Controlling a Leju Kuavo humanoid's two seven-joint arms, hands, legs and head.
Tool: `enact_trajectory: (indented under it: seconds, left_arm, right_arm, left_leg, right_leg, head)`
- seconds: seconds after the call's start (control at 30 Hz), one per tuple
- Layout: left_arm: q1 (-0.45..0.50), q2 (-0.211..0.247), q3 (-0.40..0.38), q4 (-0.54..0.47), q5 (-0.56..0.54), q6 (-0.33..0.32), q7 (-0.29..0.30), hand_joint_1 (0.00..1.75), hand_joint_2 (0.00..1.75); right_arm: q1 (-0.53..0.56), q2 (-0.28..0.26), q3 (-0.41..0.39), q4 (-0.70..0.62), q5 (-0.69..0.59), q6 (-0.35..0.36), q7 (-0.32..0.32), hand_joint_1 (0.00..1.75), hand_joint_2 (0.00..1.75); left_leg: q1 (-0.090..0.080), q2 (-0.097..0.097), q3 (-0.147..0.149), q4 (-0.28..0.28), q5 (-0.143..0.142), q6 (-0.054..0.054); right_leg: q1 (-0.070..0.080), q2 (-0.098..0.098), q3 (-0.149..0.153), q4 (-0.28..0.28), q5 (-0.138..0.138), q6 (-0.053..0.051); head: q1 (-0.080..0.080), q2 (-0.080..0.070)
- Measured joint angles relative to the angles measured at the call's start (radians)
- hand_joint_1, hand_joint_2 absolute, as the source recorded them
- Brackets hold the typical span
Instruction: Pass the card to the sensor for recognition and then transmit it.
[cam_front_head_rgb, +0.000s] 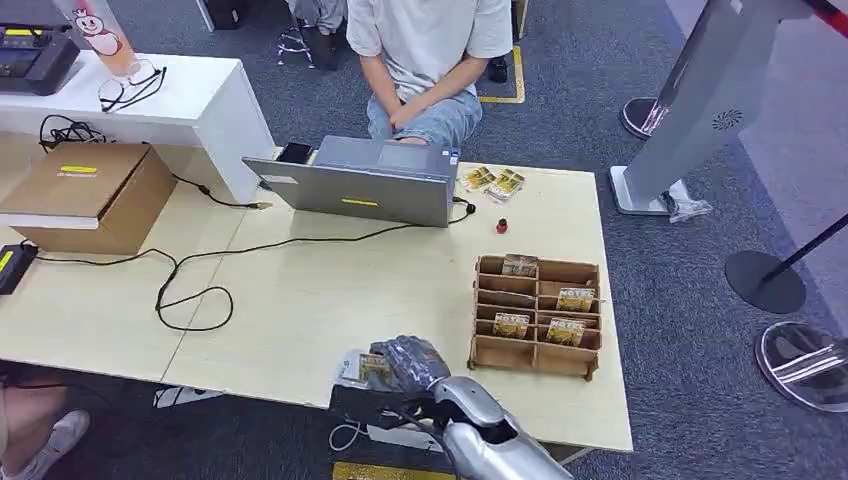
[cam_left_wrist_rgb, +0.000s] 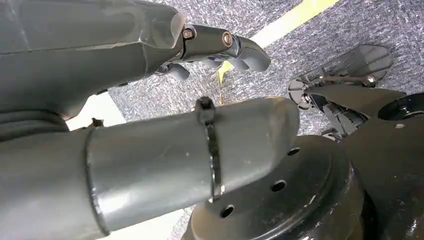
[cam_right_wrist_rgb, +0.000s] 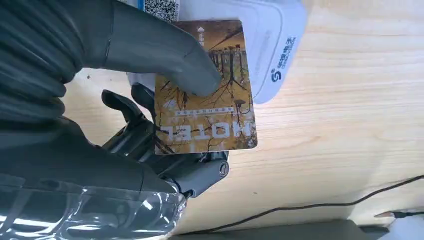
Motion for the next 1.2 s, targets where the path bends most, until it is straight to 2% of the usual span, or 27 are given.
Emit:
enact_trajectory:
  seconds: [0.67,1.2]
  left_arm:
    - [-0.002,0.0,-0.001,0.0,-0.001,0.002,0.002,0.0,0.0]
    - [-0.005,0.0,-0.003,0.0,0.0,0.006,0.004,0.0,0.0]
  right_arm:
    - [-0.006,0.003,0.005,0.01,0.001,0.009,-0.001,1.75,1.75]
    - [-0.032,0.035,0.03,0.065,0.015,0.011,-0.008,1.75,1.75]
  left_leg:
    - [0.0,0.0,0.0,0.0,0.0,0.0]
    - [0.0,0.0,0.0,0.0,0.0,0.0]
  right_leg:
    - [0.0,0.0,0.0,0.0,0.0,0.0]
    - [0.0,0.0,0.0,0.0,0.0,0.0]
  head:
    - [0.0,0.0]
    - [0.0,0.0]
